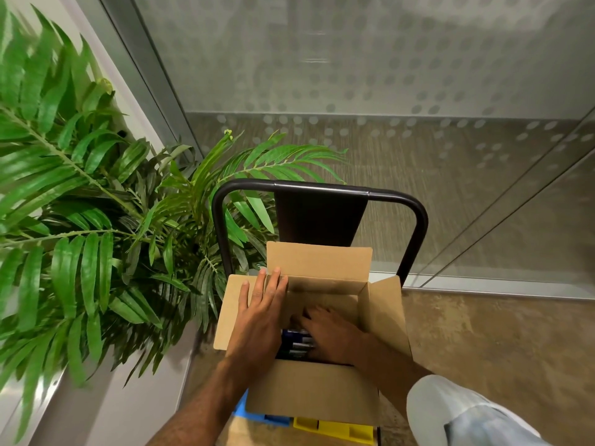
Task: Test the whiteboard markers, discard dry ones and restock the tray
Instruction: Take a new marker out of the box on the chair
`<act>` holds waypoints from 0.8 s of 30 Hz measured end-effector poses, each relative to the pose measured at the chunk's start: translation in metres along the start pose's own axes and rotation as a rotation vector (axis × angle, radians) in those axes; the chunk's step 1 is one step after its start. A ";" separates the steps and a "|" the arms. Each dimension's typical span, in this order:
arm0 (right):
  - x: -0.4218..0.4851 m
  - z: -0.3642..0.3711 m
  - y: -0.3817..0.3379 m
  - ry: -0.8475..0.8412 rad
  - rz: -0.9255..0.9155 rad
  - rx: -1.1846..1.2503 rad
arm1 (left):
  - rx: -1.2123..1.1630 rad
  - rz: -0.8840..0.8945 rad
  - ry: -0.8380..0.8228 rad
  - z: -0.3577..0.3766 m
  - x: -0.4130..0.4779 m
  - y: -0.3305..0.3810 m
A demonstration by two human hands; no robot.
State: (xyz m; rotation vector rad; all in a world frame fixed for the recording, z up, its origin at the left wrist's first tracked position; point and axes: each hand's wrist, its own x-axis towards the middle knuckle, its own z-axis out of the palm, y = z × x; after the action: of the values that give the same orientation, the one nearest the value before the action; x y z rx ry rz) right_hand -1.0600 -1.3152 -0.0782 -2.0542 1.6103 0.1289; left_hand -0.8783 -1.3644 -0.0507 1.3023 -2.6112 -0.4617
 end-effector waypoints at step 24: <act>0.011 -0.004 -0.011 -0.034 0.201 0.219 | 0.021 0.020 0.018 0.003 0.002 -0.002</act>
State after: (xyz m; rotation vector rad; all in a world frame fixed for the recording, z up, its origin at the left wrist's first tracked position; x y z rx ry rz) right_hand -1.0474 -1.3246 -0.0756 -1.7162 1.7253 0.0550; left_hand -0.8786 -1.3662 -0.0537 1.2801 -2.6189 -0.4184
